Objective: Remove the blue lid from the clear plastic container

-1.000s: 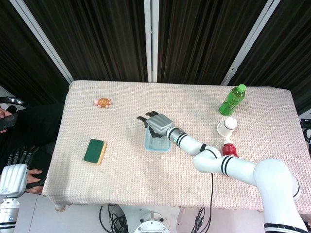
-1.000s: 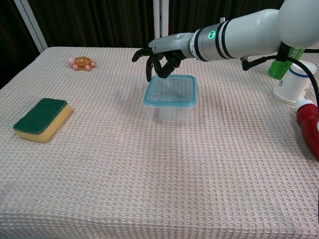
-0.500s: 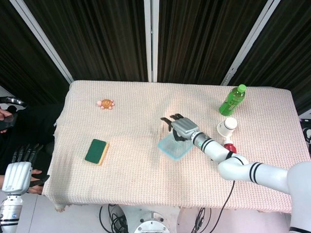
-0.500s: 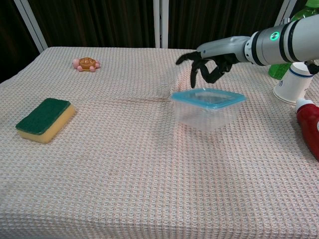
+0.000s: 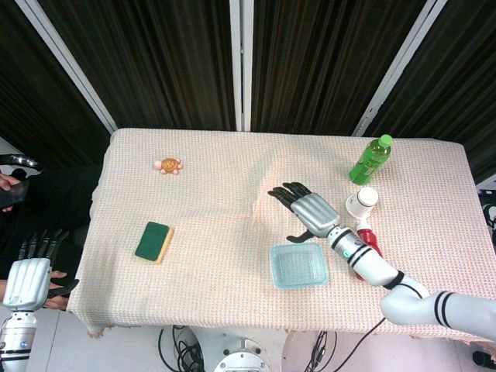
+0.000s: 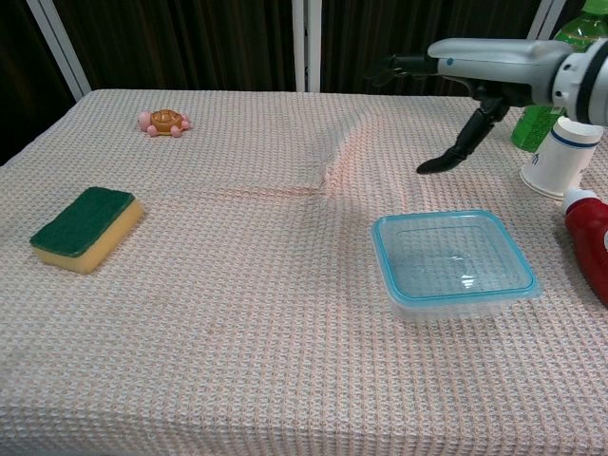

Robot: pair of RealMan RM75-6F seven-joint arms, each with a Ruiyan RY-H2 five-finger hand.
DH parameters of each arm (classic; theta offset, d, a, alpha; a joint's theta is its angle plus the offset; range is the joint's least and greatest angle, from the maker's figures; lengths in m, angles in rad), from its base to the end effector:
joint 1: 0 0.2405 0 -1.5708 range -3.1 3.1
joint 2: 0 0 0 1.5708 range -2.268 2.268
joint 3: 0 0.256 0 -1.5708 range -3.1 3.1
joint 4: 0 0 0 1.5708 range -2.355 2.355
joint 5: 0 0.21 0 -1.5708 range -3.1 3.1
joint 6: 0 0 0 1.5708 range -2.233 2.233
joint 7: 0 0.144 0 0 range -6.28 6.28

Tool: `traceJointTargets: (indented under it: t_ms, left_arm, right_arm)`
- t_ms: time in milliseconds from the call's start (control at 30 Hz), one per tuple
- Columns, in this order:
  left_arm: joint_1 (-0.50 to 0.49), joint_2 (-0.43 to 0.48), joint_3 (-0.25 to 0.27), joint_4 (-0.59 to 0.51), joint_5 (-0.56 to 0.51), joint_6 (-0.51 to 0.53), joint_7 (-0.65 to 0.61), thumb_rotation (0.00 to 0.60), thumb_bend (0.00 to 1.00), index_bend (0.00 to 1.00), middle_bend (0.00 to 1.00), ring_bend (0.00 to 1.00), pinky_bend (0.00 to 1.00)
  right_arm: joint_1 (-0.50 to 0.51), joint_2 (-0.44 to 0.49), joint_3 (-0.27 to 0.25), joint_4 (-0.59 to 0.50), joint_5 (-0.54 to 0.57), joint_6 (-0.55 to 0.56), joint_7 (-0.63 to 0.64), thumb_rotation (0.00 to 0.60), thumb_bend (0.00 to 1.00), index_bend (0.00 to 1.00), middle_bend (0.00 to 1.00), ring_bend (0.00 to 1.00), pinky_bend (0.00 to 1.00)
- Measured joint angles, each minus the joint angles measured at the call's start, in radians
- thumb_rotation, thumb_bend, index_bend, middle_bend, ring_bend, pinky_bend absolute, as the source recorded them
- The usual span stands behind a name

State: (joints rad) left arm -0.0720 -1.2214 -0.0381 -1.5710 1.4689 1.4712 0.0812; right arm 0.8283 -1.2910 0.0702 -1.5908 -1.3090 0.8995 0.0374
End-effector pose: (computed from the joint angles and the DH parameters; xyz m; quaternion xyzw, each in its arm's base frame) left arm -0.3173 0.1743 0.1276 -0.5923 -0.4011 -0.3657 0.5955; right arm -0.1403 -0.3447 0.0372 0.7763 -0.3817 0.3874 0.3188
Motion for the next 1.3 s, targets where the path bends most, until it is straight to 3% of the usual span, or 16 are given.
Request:
traceJointTargets:
  t_ms: [300, 433, 567, 833, 1300]
  left_arm:
    - [-0.008, 0.010, 0.000, -0.020, 0.017, 0.004, 0.021, 0.600, 0.05, 0.14, 0.10, 0.00, 0.05]
    - [-0.010, 0.010, 0.003, -0.032, 0.030, 0.011, 0.032, 0.600, 0.05, 0.14, 0.10, 0.00, 0.05]
    - [-0.006, 0.006, 0.009, -0.037, 0.037, 0.017, 0.038, 0.600, 0.05, 0.14, 0.10, 0.00, 0.05]
    - [0.009, 0.011, 0.017, -0.042, 0.047, 0.042, 0.038, 0.600, 0.05, 0.14, 0.10, 0.00, 0.05]
    - [-0.016, 0.008, 0.014, -0.030, 0.077, 0.026, 0.022, 0.600, 0.05, 0.14, 0.10, 0.00, 0.05]
  right_arm:
    - [-0.244, 0.046, -0.133, -0.046, -0.138, 0.270, -0.018, 0.600, 0.02, 0.00, 0.00, 0.00, 0.00]
    - [-0.320, 0.049, -0.187, -0.038, -0.167, 0.303, -0.033, 0.600, 0.00, 0.00, 0.00, 0.00, 0.00]
    - [-0.331, 0.015, -0.198, -0.001, -0.187, 0.286, -0.037, 0.600, 0.00, 0.00, 0.00, 0.00, 0.00]
    - [-0.308, -0.117, -0.162, 0.097, -0.237, 0.244, -0.052, 0.600, 0.00, 0.00, 0.00, 0.00, 0.00]
    - [-0.165, -0.290, -0.009, 0.235, -0.197, 0.087, -0.045, 0.600, 0.00, 0.00, 0.00, 0.00, 0.00]
